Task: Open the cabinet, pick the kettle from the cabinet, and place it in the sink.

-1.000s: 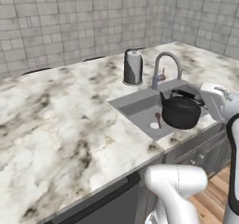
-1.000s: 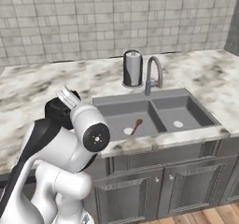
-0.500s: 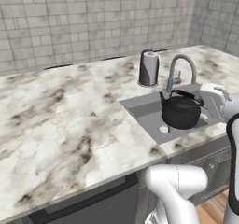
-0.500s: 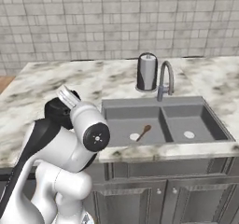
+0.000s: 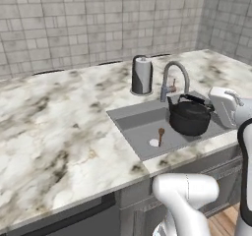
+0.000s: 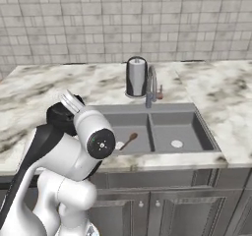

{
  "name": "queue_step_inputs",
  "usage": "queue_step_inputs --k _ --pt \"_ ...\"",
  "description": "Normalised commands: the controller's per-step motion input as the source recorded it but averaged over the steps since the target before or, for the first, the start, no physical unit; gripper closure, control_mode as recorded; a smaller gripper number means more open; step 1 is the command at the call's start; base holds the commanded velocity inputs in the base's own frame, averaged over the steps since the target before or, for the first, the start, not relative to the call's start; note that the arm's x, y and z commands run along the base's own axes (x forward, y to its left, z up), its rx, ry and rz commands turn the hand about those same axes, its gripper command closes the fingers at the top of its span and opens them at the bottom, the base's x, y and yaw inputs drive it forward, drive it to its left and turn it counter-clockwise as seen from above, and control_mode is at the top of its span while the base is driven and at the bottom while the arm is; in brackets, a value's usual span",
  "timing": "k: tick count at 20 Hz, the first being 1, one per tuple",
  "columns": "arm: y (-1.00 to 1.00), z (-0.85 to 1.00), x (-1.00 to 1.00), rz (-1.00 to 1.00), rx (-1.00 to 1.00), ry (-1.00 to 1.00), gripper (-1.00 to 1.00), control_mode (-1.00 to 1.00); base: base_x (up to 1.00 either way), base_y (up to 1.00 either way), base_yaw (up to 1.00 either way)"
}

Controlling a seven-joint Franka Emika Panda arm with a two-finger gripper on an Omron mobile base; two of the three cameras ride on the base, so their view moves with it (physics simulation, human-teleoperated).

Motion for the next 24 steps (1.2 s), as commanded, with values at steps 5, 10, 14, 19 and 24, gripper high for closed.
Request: queue_step_inputs --k 5,10,14,19,24 --pt "0.00 0.00 0.00 0.00 0.00 0.00 1.00 1.00 0.00 -0.60 0.12" --pt "0.00 0.00 0.00 0.00 0.00 0.00 1.00 1.00 0.00 -0.58 0.16" --pt "0.00 0.00 0.00 0.00 0.00 0.00 1.00 1.00 0.00 -0.58 0.16" --pt "0.00 0.00 0.00 0.00 0.00 0.00 1.00 1.00 0.00 -0.57 0.16" --pt "0.00 0.00 0.00 0.00 0.00 0.00 1.00 1.00 0.00 -0.57 0.14"
